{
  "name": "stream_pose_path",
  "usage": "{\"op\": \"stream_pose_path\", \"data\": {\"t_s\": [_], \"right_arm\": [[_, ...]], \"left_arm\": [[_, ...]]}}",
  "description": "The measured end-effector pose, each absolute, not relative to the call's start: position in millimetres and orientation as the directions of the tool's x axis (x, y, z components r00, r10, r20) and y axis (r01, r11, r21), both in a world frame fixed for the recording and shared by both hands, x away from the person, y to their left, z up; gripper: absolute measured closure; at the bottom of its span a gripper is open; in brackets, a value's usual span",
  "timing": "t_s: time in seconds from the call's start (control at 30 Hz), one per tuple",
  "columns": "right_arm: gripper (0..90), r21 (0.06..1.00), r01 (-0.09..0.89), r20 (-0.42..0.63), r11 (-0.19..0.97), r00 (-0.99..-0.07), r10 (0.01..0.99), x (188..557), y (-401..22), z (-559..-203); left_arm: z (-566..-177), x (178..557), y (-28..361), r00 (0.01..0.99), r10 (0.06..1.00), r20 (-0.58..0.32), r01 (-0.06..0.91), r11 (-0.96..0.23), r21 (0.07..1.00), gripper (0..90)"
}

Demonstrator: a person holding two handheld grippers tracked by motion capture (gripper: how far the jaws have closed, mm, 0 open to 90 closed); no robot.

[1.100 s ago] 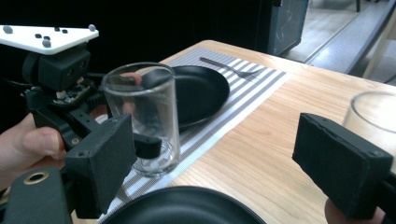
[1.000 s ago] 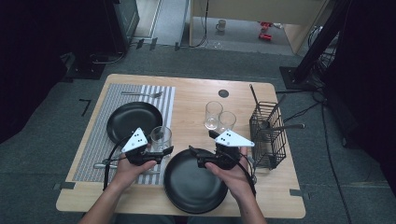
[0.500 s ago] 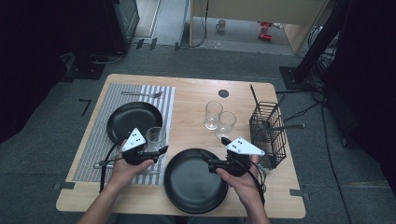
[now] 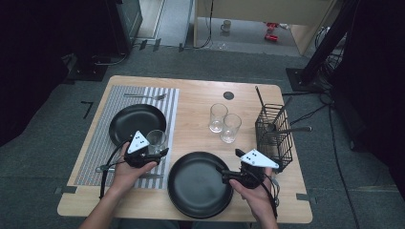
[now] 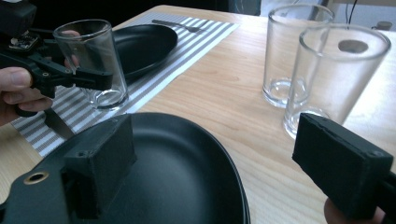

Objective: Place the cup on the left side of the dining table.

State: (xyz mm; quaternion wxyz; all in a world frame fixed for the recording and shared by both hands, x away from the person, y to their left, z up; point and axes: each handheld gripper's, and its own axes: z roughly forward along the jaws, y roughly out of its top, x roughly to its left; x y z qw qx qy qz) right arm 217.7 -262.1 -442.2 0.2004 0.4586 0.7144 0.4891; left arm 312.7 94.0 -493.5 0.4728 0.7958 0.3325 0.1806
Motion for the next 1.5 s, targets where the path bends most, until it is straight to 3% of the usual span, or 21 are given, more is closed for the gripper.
{"op": "stream_pose_path", "data": {"t_s": [0.83, 1.0, 1.2, 1.5], "right_arm": [[13.1, 0.846, 0.531, 0.207, 0.050, -0.412, 0.887, 196, -296, -480], [13.0, 0.832, 0.553, 0.213, 0.044, -0.392, 0.895, 195, -302, -490], [12.8, 0.818, 0.575, 0.217, 0.037, -0.367, 0.905, 196, -309, -500], [12.5, 0.799, 0.599, 0.199, 0.044, -0.334, 0.921, 200, -314, -511]], "left_arm": [[-500, 311, 89, 0.688, 0.723, 0.070, 0.354, -0.418, 0.837, 29.3], [-501, 310, 91, 0.685, 0.726, 0.056, 0.368, -0.411, 0.834, 26.9], [-496, 305, 100, 0.695, 0.719, 0.008, 0.378, -0.375, 0.846, 18.0], [-487, 295, 114, 0.698, 0.715, -0.039, 0.382, -0.325, 0.865, 16.2]]}}
